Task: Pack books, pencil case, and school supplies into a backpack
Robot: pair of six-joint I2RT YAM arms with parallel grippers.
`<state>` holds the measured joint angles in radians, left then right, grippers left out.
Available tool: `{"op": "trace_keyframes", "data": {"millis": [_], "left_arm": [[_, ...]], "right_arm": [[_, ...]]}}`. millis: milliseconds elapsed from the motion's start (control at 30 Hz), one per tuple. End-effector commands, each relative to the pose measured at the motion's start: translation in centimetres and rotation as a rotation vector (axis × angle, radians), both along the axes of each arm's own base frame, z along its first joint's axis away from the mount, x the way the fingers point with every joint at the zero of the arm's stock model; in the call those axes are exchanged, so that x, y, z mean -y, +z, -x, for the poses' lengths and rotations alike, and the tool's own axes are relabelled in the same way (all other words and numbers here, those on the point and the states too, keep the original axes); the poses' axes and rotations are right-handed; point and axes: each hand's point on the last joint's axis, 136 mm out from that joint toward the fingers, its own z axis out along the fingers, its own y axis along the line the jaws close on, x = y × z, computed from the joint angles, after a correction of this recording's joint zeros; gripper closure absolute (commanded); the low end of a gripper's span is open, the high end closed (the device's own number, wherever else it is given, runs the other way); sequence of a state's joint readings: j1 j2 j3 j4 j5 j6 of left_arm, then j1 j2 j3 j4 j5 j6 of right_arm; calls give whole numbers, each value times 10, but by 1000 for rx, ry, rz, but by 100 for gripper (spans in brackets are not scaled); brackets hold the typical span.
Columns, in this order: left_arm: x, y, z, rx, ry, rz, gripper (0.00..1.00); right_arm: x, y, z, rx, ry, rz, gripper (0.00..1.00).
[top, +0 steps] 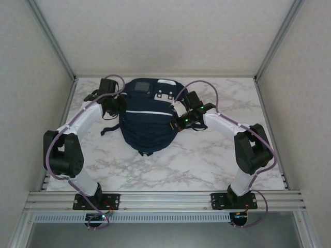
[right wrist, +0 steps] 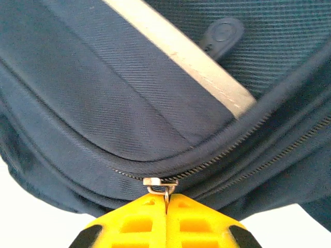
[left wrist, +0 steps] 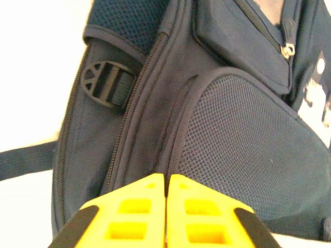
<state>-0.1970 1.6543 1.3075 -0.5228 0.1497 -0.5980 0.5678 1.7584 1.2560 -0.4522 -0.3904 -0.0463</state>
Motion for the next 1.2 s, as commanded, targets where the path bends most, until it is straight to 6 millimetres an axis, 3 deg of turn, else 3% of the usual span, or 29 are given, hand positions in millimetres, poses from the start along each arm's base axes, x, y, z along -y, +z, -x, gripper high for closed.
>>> {"op": "trace_keyframes", "data": {"millis": [0, 100, 367, 467, 600, 700, 733, 833, 1033, 1167], "left_arm": [[-11, 19, 3, 12, 75, 32, 35], [9, 20, 19, 9, 87, 131, 23], [66, -10, 68, -9, 238, 326, 19], [86, -25, 74, -26, 288, 411, 21], [112, -36, 63, -44, 261, 430, 25], [126, -47, 54, -61, 245, 421, 38], [129, -50, 51, -62, 246, 426, 49], [133, -62, 50, -88, 244, 418, 100], [121, -84, 78, -157, 229, 352, 100], [110, -93, 97, -188, 235, 324, 100]], "right_arm": [[-35, -5, 10, -39, 67, -42, 100], [-54, -13, 15, -51, 100, -38, 100], [-78, -25, 21, -48, 123, -30, 100], [-81, -24, 25, -49, 118, -41, 100], [-78, -21, 31, -44, 106, -50, 100], [-71, -22, 36, -43, 92, -42, 100], [-69, -22, 38, -45, 91, -37, 100], [-51, -29, 42, -24, 95, 44, 100], [-4, -47, 34, 59, 141, 345, 100], [27, -54, 11, 96, 129, 504, 100]]}}
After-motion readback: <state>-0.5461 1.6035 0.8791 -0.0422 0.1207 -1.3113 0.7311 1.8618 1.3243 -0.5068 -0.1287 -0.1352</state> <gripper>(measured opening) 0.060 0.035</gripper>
